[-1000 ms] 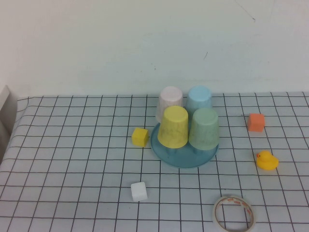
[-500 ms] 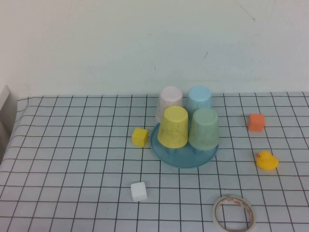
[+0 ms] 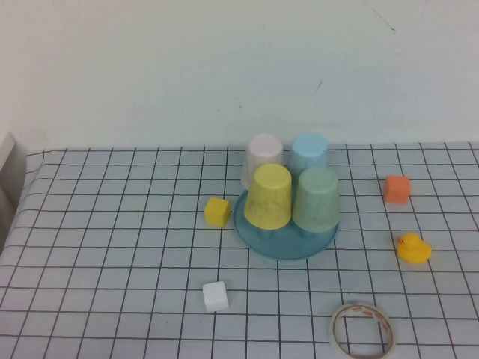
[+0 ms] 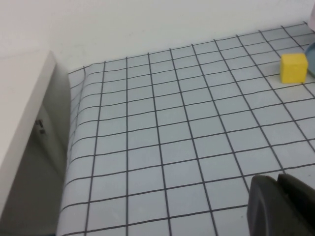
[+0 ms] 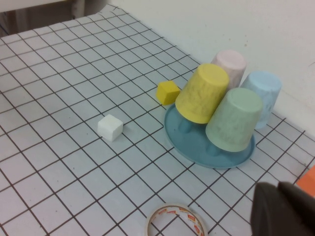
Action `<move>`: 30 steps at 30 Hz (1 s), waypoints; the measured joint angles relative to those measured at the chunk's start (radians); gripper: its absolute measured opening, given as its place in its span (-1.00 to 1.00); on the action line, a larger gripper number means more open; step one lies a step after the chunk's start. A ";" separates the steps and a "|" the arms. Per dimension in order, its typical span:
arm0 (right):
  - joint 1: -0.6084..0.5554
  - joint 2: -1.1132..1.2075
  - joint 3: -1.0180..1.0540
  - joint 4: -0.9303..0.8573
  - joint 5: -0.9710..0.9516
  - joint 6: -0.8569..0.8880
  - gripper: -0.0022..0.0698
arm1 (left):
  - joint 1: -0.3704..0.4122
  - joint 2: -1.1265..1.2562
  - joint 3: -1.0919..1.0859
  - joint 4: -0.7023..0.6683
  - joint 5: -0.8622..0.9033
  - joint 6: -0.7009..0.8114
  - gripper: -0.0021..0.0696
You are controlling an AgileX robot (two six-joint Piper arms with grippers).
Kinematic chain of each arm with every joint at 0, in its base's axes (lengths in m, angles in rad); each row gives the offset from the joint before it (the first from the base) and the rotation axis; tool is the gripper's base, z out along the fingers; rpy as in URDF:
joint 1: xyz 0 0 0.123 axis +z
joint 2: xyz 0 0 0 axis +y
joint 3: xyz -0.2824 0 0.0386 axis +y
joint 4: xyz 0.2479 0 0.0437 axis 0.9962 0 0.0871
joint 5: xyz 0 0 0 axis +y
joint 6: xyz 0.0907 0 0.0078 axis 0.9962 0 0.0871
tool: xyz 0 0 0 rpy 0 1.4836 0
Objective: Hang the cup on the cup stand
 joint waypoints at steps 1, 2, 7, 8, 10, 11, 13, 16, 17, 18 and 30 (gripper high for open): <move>0.000 0.000 0.000 0.000 0.000 0.000 -0.94 | 0.000 0.000 0.000 -0.011 0.002 0.010 -0.94; 0.000 0.000 0.000 0.000 0.000 0.000 -0.94 | 0.000 0.000 0.000 -0.024 0.002 0.009 -0.94; 0.000 0.000 0.000 0.000 0.000 0.000 -0.94 | 0.000 0.000 0.000 -0.056 0.002 -0.002 -0.94; 0.000 0.000 0.000 0.000 0.000 0.000 -0.94 | 0.000 0.000 0.000 -0.057 0.002 -0.004 -0.94; 0.000 0.000 0.000 0.000 0.000 0.000 -0.94 | 0.000 0.000 0.000 -0.060 0.002 -0.006 -0.94; 0.000 0.000 0.000 0.000 0.000 0.000 -0.94 | 0.000 0.000 0.000 -0.061 0.002 -0.006 -0.94; 0.000 0.000 0.000 0.000 0.000 0.000 -0.94 | 0.000 0.000 0.000 -0.063 0.002 -0.007 -0.94; 0.000 0.000 0.000 0.000 0.000 0.000 -0.94 | 0.000 0.000 0.000 -0.063 0.002 -0.009 -0.94; 0.000 0.000 0.000 0.000 0.000 0.000 -0.94 | 0.000 0.000 0.000 -0.063 0.002 -0.009 -0.94; 0.000 0.000 0.000 0.000 0.000 0.000 -0.94 | 0.000 0.000 0.000 -0.063 0.002 -0.009 -0.94; 0.000 0.000 0.000 0.000 0.000 0.000 -0.94 | 0.000 0.000 0.000 -0.037 0.002 -0.009 -0.94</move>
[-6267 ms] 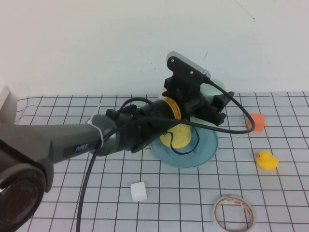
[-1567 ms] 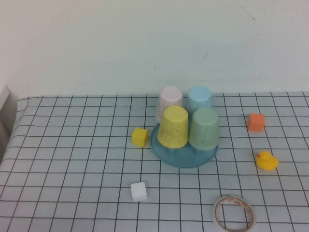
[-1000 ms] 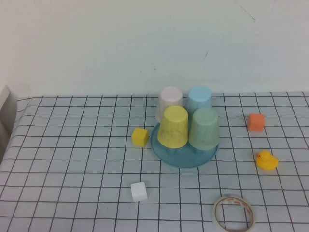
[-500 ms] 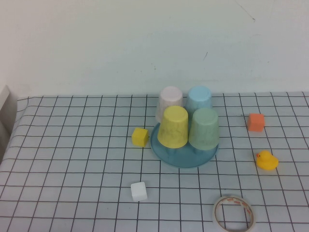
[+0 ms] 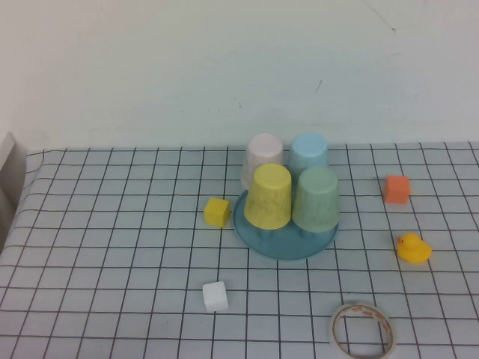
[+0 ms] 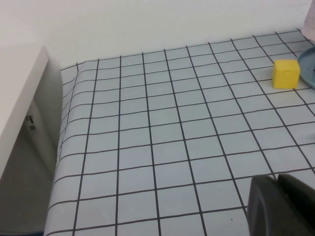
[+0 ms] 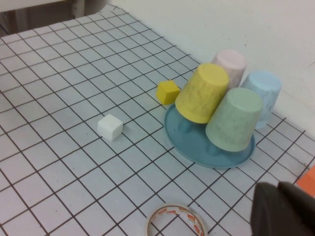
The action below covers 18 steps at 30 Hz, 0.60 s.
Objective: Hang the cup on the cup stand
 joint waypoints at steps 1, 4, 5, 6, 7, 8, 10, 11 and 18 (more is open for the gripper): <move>0.000 0.000 0.000 0.000 0.000 0.000 -0.94 | 0.000 0.000 0.000 0.000 0.000 0.000 -0.94; 0.000 0.000 0.000 0.000 0.000 0.000 -0.94 | 0.000 0.000 0.000 0.000 0.000 0.000 -0.94; 0.000 0.000 0.000 0.000 0.000 0.000 -0.94 | 0.000 0.000 0.000 0.000 0.000 0.000 -0.94; 0.000 0.000 0.000 0.000 0.000 0.000 -0.94 | 0.000 0.000 0.000 0.000 0.000 0.000 -0.94; 0.000 0.000 0.000 0.000 0.000 0.000 -0.94 | 0.000 0.000 0.000 0.000 0.000 0.000 -0.94; 0.000 0.000 0.000 0.000 0.000 0.000 -0.94 | 0.000 0.000 0.000 0.000 0.000 0.000 -0.94; 0.000 0.000 0.000 0.000 0.000 0.000 -0.94 | 0.000 0.000 0.000 0.000 0.000 0.000 -0.94; 0.000 0.000 0.000 0.000 0.000 0.000 -0.94 | 0.000 0.000 0.000 0.000 0.000 0.000 -0.94; -0.127 -0.043 0.000 0.004 -0.007 0.016 -0.94 | 0.000 0.000 0.000 0.000 0.000 0.000 -0.94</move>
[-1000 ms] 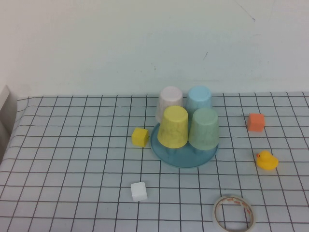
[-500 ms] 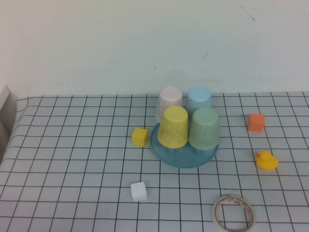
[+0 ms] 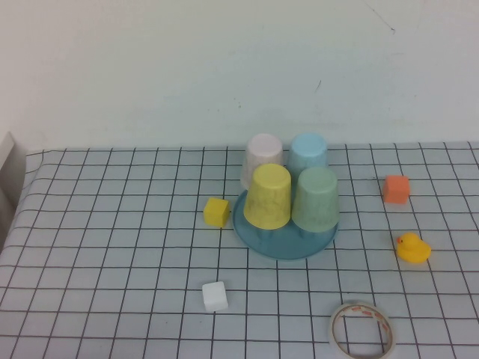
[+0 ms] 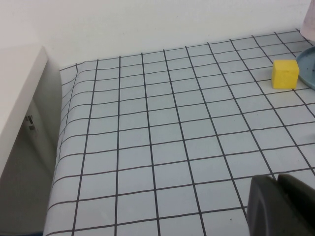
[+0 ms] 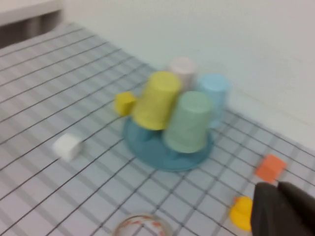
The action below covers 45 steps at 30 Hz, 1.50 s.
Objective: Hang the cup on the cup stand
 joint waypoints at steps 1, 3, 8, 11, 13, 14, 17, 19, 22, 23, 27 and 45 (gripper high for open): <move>-0.048 -0.010 0.000 0.009 -0.002 0.012 -0.94 | 0.000 0.000 0.000 0.000 0.000 0.000 -0.94; -0.137 -0.023 0.000 0.020 -0.002 0.037 -0.94 | 0.000 0.000 0.000 -0.002 0.000 0.000 -0.94; -0.372 -0.045 0.000 0.056 -0.002 0.058 -0.94 | 0.000 0.000 0.000 -0.002 0.000 0.000 -0.94; -0.493 -0.064 0.000 0.074 -0.002 0.061 -0.94 | 0.000 0.000 0.000 -0.002 0.000 0.000 -0.94; -0.551 -0.080 0.000 0.081 -0.002 0.063 -0.94 | 0.000 0.000 0.000 -0.004 0.000 0.000 -0.94; -0.579 -0.087 0.000 0.083 -0.002 0.063 -0.94 | 0.000 0.000 0.000 -0.004 0.000 0.000 -0.94; -0.646 -0.108 0.000 0.083 0.000 0.063 -0.94 | 0.000 0.000 0.000 -0.004 0.000 0.000 -0.94; -0.677 -0.117 0.000 0.083 0.005 0.063 -0.94 | 0.000 0.000 0.000 -0.004 0.000 0.000 -0.94; -0.697 -0.121 0.000 0.085 0.005 0.065 -0.94 | 0.000 0.000 0.000 -0.004 0.000 0.000 -0.94; -0.699 -0.121 0.000 0.088 0.005 0.065 -0.94 | 0.000 0.000 0.000 -0.004 0.000 0.000 -0.94; -0.699 -0.121 0.000 0.089 0.005 0.063 -0.94 | 0.000 0.000 0.000 -0.004 0.000 0.000 -0.94; -0.769 -0.304 0.121 0.417 -0.109 -0.495 -0.94 | 0.000 0.000 0.000 -0.004 0.000 0.000 -0.94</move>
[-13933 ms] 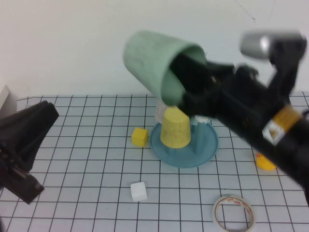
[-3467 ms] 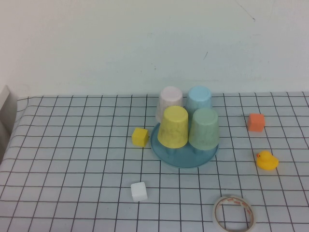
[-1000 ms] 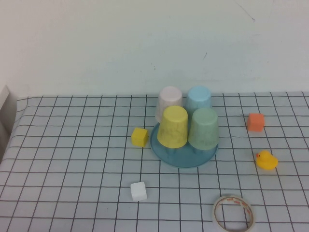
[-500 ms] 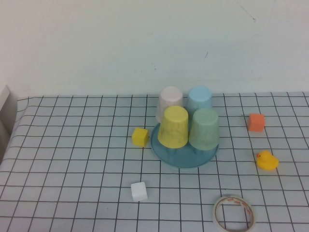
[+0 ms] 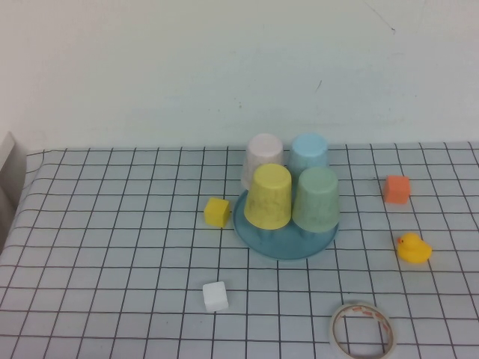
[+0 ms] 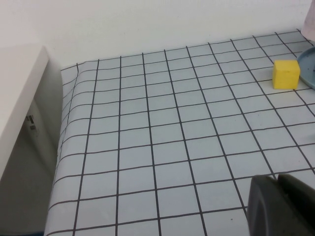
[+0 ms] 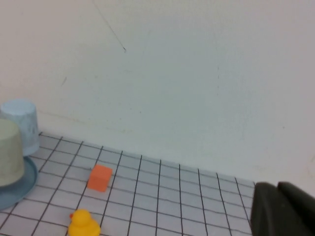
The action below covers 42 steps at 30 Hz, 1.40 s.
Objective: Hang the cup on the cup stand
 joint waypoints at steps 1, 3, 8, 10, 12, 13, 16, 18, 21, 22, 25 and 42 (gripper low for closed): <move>-0.009 -0.020 0.040 0.000 -0.020 0.004 -0.94 | 0.000 0.000 0.000 0.000 0.000 0.000 -0.94; -0.017 -0.055 0.131 -0.004 -0.076 0.016 -0.94 | 0.000 0.000 0.000 0.000 0.000 0.000 -0.94; -0.019 -0.107 0.354 -0.008 -0.252 0.094 -0.94 | 0.000 0.000 0.000 0.000 0.000 0.000 -0.94; -0.019 -0.108 0.374 -0.009 -0.215 0.113 -0.94 | 0.000 0.000 0.000 0.000 0.000 0.000 -0.94; -0.020 -0.108 0.379 -0.012 -0.150 0.125 -0.94 | 0.000 0.000 0.000 0.000 0.000 0.000 -0.94; -0.020 -0.108 0.380 -0.014 -0.129 0.134 -0.94 | 0.000 0.000 0.000 0.000 0.000 0.000 -0.94; -0.020 -0.108 0.378 -0.022 -0.049 0.163 -0.94 | 0.000 0.000 0.000 0.000 0.002 0.000 -0.94; -0.020 -0.108 0.374 -0.031 -0.032 0.206 -0.94 | 0.000 0.000 0.000 0.000 0.002 0.000 -0.94; -0.020 -0.108 0.372 -0.038 -0.023 0.250 -0.94 | 0.000 0.000 0.000 0.000 0.002 0.000 -0.95; -0.020 -0.108 0.372 -0.040 -0.021 0.250 -0.94 | 0.000 0.000 0.000 0.000 0.002 0.000 -0.95; -0.020 -0.108 0.371 -0.042 -0.021 0.267 -0.94 | 0.000 0.000 0.000 0.000 0.002 0.000 -0.95; -0.020 -0.108 0.371 -0.047 -0.016 0.285 -0.94 | 0.000 0.000 0.000 0.000 0.002 -0.002 -0.95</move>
